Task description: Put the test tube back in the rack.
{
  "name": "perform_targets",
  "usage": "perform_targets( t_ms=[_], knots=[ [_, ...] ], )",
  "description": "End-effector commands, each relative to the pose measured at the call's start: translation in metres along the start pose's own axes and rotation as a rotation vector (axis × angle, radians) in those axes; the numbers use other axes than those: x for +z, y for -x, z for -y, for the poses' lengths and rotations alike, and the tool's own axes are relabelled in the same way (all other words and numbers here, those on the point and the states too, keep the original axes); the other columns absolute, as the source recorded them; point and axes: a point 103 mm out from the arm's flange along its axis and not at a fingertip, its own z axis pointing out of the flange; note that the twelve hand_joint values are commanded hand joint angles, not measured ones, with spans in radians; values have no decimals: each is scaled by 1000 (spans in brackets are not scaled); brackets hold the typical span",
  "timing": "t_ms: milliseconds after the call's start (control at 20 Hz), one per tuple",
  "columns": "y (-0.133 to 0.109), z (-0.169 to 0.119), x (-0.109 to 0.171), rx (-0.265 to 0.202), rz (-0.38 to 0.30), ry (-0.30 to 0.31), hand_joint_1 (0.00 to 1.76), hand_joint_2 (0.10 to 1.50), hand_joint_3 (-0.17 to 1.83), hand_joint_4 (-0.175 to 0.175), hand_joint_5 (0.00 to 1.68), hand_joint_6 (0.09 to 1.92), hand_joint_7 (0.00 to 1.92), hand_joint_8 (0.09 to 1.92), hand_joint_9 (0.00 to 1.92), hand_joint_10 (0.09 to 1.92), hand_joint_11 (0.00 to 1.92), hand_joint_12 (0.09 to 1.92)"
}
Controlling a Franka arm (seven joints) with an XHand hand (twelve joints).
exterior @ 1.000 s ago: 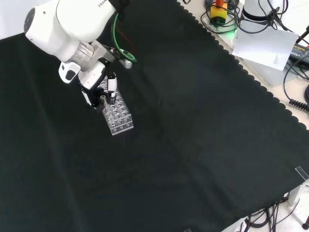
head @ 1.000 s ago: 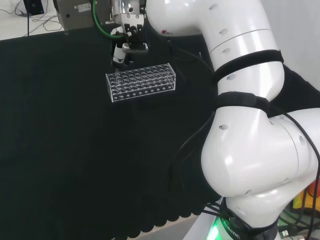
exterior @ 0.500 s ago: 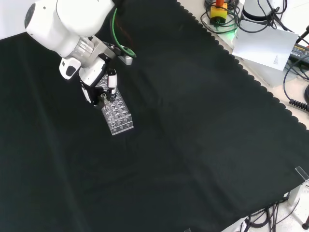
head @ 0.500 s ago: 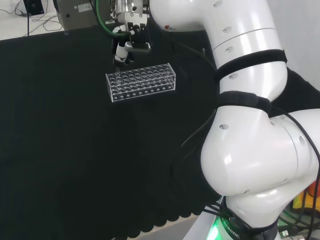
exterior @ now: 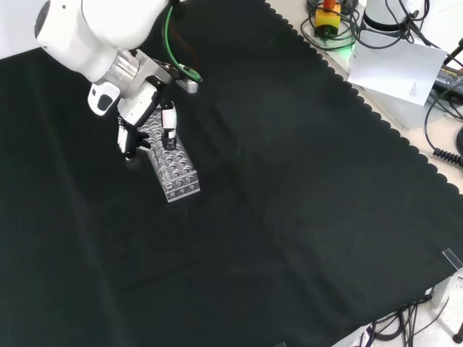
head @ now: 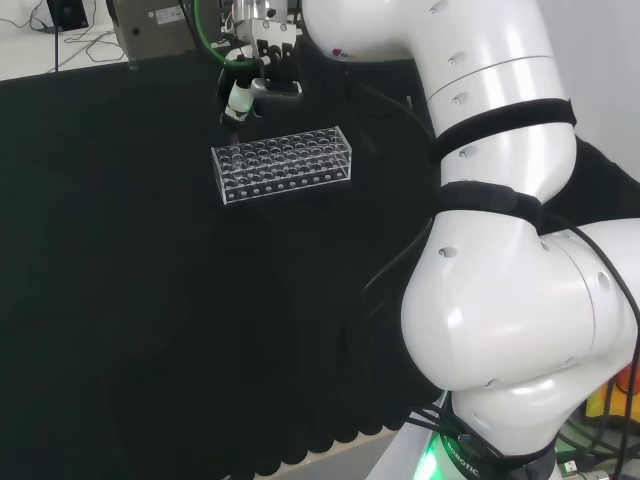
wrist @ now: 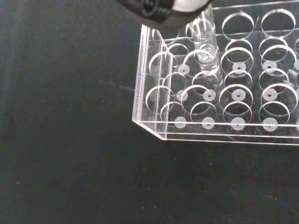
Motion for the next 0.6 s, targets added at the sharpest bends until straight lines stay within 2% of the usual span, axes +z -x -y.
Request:
perform_targets(
  t_ms=[50,350,600],
  knots=[
    [-1,6,-7,-16,-10,15,1102,885,-175,-8,285,550,181,942,507,929,473,1473],
    [-5,19,-25,-23,0,47,1039,875,-175,-3,238,352,9,892,174,1012,114,1579],
    [-6,38,-52,-34,21,93,1018,874,-175,1,237,268,0,842,111,1025,44,1599]
  ],
)
